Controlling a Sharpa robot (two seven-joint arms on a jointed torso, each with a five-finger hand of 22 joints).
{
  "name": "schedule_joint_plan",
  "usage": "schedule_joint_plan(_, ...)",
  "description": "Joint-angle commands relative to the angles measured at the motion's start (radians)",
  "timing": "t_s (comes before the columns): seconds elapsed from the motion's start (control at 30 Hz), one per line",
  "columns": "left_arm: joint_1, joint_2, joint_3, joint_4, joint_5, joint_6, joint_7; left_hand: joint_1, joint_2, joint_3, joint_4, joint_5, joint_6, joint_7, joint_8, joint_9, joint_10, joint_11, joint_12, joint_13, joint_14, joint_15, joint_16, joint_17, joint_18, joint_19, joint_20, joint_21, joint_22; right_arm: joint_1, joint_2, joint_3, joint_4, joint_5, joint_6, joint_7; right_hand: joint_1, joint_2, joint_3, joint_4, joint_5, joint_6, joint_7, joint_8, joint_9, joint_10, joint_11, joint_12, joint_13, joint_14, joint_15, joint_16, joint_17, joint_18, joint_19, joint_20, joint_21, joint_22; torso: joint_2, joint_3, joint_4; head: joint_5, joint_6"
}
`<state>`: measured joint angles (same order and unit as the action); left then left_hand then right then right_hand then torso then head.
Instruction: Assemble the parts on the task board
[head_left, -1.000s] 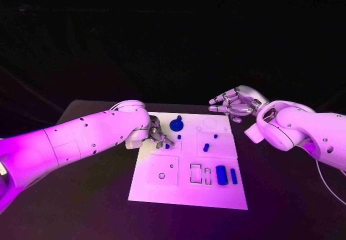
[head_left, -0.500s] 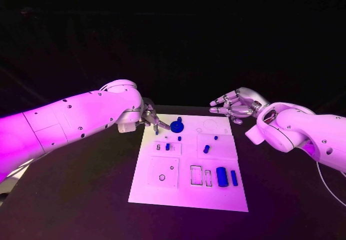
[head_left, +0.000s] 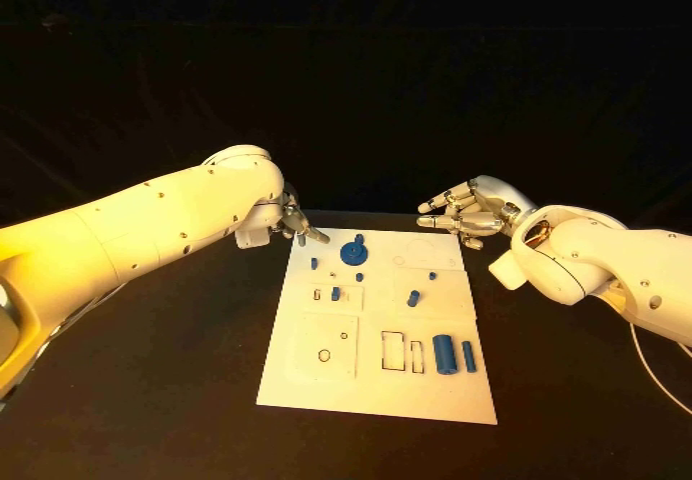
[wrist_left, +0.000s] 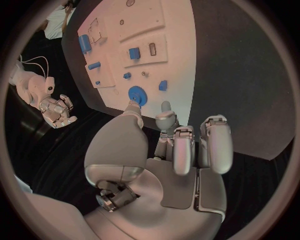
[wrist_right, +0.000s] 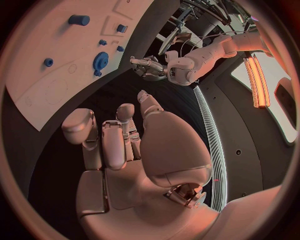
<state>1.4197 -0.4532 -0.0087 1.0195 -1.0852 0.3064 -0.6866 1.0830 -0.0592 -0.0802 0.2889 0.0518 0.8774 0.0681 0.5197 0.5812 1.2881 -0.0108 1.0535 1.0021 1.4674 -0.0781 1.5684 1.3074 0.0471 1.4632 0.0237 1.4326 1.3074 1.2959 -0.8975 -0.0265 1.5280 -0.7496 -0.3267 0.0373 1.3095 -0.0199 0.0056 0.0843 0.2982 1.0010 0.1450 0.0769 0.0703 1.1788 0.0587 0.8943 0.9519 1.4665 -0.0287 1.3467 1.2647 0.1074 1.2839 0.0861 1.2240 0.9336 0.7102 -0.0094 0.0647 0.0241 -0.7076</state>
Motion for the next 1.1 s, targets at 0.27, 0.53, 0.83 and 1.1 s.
schedule_joint_plan(0.27, -0.021, 0.064, -0.010, -0.114, -0.030, 0.068, 0.071, 0.012, 0.017, -0.018, -0.001, -0.005, 0.009, 0.003, -0.014, -0.011, -0.005, 0.006, -0.001, -0.001, 0.103, 0.008, 0.002, 0.263, -0.008, 0.047, 0.009, -0.001, 0.125, -0.001, 0.007, 0.000, 0.000, -0.015, 0.017, 0.003, -0.007, 0.006, -0.006, -0.002, 0.008, -0.008, -0.002, 0.001, 0.001, -0.003, -0.003, 0.005, -0.001, 0.034, 0.008, -0.006, 0.000, 0.013, -0.001, -0.002, -0.005, -0.001, 0.007, -0.0019, -0.0061, 0.008, 0.002)
schedule_joint_plan(0.53, -0.044, 0.080, -0.013, -0.143, -0.029, 0.081, 0.086, 0.027, 0.041, -0.033, -0.001, -0.005, 0.041, -0.004, -0.009, -0.017, 0.010, 0.001, 0.021, 0.021, 0.103, 0.005, 0.002, 0.263, -0.013, 0.056, 0.009, 0.019, 0.146, -0.001, 0.011, 0.000, 0.001, -0.016, 0.019, 0.004, -0.007, 0.006, -0.006, -0.002, 0.008, -0.008, -0.002, 0.001, 0.001, -0.004, -0.004, 0.004, -0.002, 0.033, 0.008, -0.007, -0.001, 0.013, -0.001, -0.002, -0.006, -0.001, 0.009, -0.0021, -0.0041, 0.004, 0.000)
schedule_joint_plan(0.83, -0.049, 0.084, -0.013, -0.149, -0.009, 0.100, 0.082, 0.043, 0.061, -0.042, -0.003, -0.005, 0.061, -0.010, -0.002, -0.019, 0.018, -0.004, 0.033, 0.032, 0.103, 0.001, 0.002, 0.263, -0.016, 0.061, 0.006, 0.031, 0.158, -0.001, 0.014, 0.000, 0.004, -0.017, 0.020, 0.005, -0.007, 0.006, -0.006, -0.002, 0.008, -0.008, -0.002, 0.001, 0.001, -0.004, -0.004, 0.004, -0.002, 0.033, 0.007, -0.007, -0.001, 0.013, -0.002, -0.002, -0.006, -0.002, 0.007, -0.0006, -0.0044, 0.002, -0.002)
schedule_joint_plan(1.1, -0.050, 0.087, -0.014, -0.152, -0.004, 0.091, 0.078, 0.064, 0.075, -0.044, -0.007, -0.005, 0.071, -0.014, 0.005, -0.018, 0.018, -0.007, 0.033, 0.032, 0.103, -0.002, 0.002, 0.263, -0.016, 0.060, 0.004, 0.029, 0.157, -0.001, 0.014, 0.000, 0.003, -0.017, 0.020, 0.004, -0.007, 0.007, -0.006, -0.002, 0.008, -0.008, -0.002, 0.001, 0.001, -0.003, -0.004, 0.005, -0.001, 0.034, 0.007, -0.007, 0.000, 0.014, -0.002, -0.002, -0.007, -0.003, 0.006, 0.0000, -0.0038, 0.004, -0.001)
